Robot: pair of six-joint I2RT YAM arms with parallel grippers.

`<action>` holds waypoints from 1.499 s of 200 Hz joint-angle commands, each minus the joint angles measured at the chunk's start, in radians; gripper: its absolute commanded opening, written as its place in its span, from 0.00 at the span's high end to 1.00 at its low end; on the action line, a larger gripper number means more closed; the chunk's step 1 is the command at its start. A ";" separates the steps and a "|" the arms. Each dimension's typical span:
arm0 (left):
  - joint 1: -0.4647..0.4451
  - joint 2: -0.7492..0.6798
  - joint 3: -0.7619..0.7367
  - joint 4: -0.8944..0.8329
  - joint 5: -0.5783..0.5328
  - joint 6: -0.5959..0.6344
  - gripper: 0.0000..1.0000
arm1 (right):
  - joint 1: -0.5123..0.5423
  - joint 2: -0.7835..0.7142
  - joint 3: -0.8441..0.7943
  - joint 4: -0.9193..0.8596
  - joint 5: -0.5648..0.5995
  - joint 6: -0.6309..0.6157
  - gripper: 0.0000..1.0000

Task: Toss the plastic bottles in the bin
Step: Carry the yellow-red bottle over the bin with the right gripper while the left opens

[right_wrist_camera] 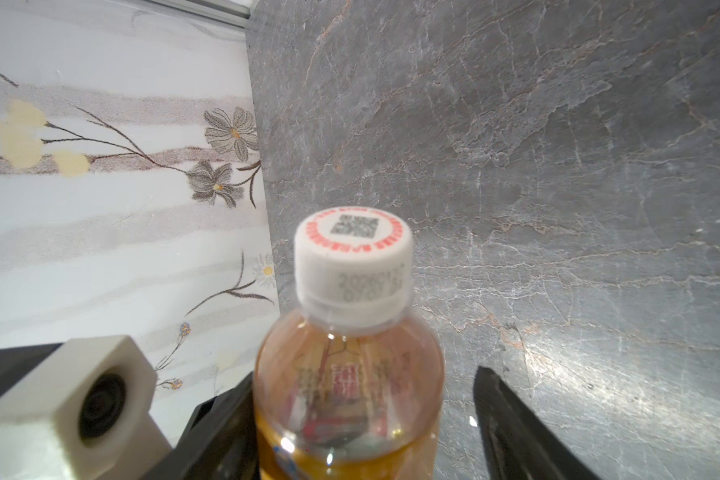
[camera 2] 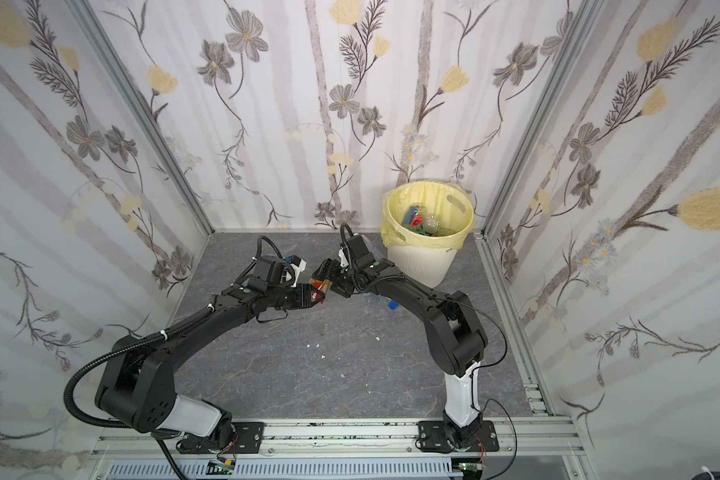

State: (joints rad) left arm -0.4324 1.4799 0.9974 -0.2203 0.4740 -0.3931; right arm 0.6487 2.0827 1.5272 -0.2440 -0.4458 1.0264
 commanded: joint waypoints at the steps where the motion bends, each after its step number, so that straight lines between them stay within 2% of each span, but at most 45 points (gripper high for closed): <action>1: -0.004 -0.009 0.006 0.029 0.003 -0.010 0.47 | 0.001 0.008 0.009 0.049 -0.011 0.018 0.30; 71: -0.037 -0.013 0.012 0.032 -0.001 -0.027 0.45 | 0.003 -0.003 -0.006 0.053 -0.017 0.017 0.44; 114: -0.058 -0.014 0.012 0.033 -0.019 -0.031 0.40 | 0.003 -0.022 -0.029 0.057 -0.011 0.014 0.51; 179: -0.062 -0.027 0.007 0.032 -0.039 -0.023 0.28 | -0.013 -0.053 -0.051 0.039 0.013 -0.009 0.53; 235: -0.066 -0.040 0.020 0.029 -0.039 -0.032 0.17 | -0.040 -0.077 -0.002 -0.033 0.056 -0.060 0.53; 289: -0.093 -0.052 0.123 0.025 -0.046 -0.078 0.00 | -0.081 -0.102 0.092 -0.139 0.109 -0.132 0.54; 300: -0.105 -0.049 0.147 0.025 -0.049 -0.082 0.00 | -0.095 -0.108 0.118 -0.163 0.118 -0.148 0.54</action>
State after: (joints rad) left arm -0.5224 1.4334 1.1007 -0.2138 0.4301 -0.4492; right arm 0.5735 1.9915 1.6001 -0.3580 -0.3737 0.9295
